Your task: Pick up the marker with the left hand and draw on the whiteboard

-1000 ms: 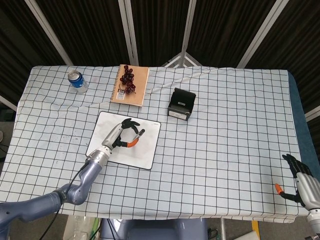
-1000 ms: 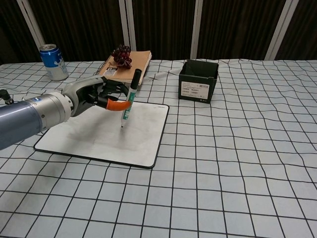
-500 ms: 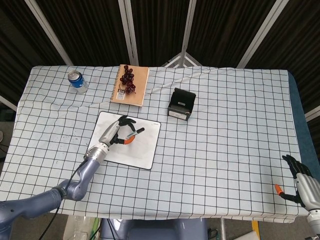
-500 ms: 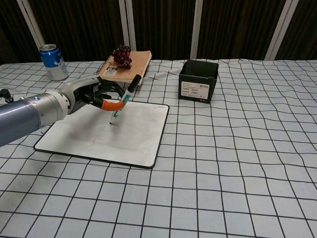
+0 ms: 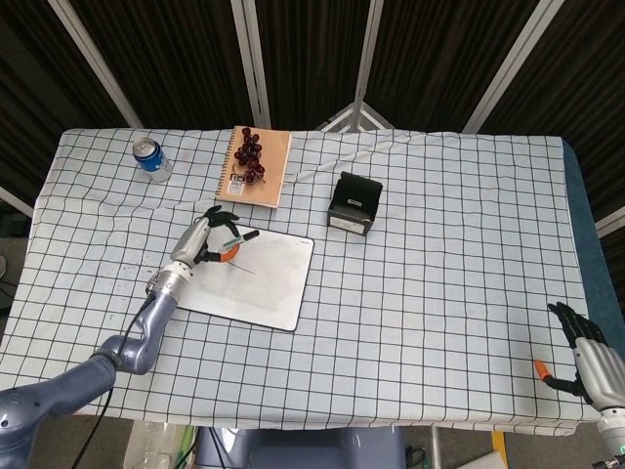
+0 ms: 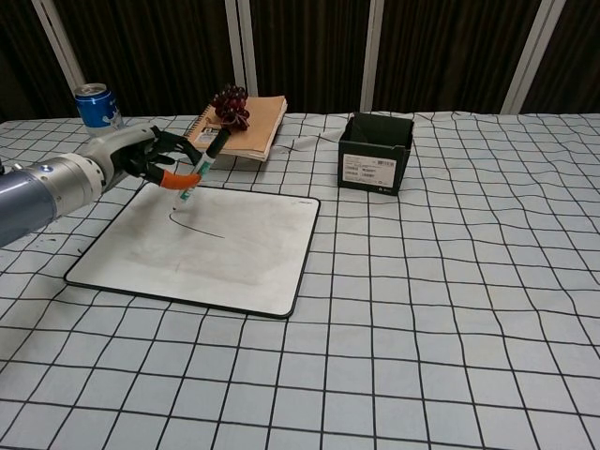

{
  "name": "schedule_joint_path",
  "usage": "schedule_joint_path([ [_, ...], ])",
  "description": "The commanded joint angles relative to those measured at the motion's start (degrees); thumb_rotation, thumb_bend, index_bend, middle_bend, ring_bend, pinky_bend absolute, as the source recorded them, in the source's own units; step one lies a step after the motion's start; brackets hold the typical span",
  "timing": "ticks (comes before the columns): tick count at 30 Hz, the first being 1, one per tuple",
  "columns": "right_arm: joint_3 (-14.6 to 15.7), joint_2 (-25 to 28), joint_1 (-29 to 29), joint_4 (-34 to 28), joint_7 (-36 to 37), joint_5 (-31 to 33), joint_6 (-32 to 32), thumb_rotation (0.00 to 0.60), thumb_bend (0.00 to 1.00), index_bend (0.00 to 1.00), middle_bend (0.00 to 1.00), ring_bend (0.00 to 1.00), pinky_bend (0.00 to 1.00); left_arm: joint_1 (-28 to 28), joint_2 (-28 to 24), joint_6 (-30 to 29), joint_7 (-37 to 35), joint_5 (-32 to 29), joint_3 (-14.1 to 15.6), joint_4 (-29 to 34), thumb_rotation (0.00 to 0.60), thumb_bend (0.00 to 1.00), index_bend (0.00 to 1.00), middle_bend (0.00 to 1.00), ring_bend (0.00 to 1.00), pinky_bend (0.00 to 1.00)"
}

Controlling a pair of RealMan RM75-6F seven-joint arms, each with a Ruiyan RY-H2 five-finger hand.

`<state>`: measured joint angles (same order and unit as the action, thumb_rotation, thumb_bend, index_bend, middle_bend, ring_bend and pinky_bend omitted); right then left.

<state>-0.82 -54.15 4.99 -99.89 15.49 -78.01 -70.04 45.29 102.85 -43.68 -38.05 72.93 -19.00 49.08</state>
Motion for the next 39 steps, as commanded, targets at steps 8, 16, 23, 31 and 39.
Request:
schedule_joint_path([
  [8,0.1,-0.1,0.0,-0.2,0.0,-0.7,-0.3,0.600,0.35,0.00,0.00,0.00,0.00,-0.2,-3.6,-4.4,-4.0,2.9,-0.5,4.8,0.600,0.57,0.71,0.23,0.03,0.07],
  [16,0.1,-0.1,0.1,-0.3,0.3,-0.8,0.0,0.600,0.35,0.00,0.00,0.00,0.00,0.4,-3.5,-2.7,-1.6,2.3,0.6,8.5,0.600,0.57,0.71,0.23,0.03,0.07],
  [23,0.1,0.0,0.1,-0.1,0.6,-0.9,-0.2,0.600,0.35,0.00,0.00,0.00,0.00,1.0,-1.3,-1.5,1.8,-0.7,0.3,9.3,0.600,0.57,0.71,0.23,0.03,0.07],
  [31,0.2,0.1,-0.1,0.1,1.0,-1.1,-0.4,0.600,0.35,0.00,0.00,0.00,0.00,1.6,0.1,-0.2,4.9,-3.2,0.1,9.2,0.600,0.57,0.71,0.23,0.03,0.07],
  [39,0.2,0.1,-0.1,0.1,1.2,-1.2,-0.5,0.600,0.35,0.00,0.00,0.00,0.00,1.6,0.7,0.3,6.4,-4.8,0.2,9.1,0.600,0.57,0.71,0.23,0.03,0.07],
])
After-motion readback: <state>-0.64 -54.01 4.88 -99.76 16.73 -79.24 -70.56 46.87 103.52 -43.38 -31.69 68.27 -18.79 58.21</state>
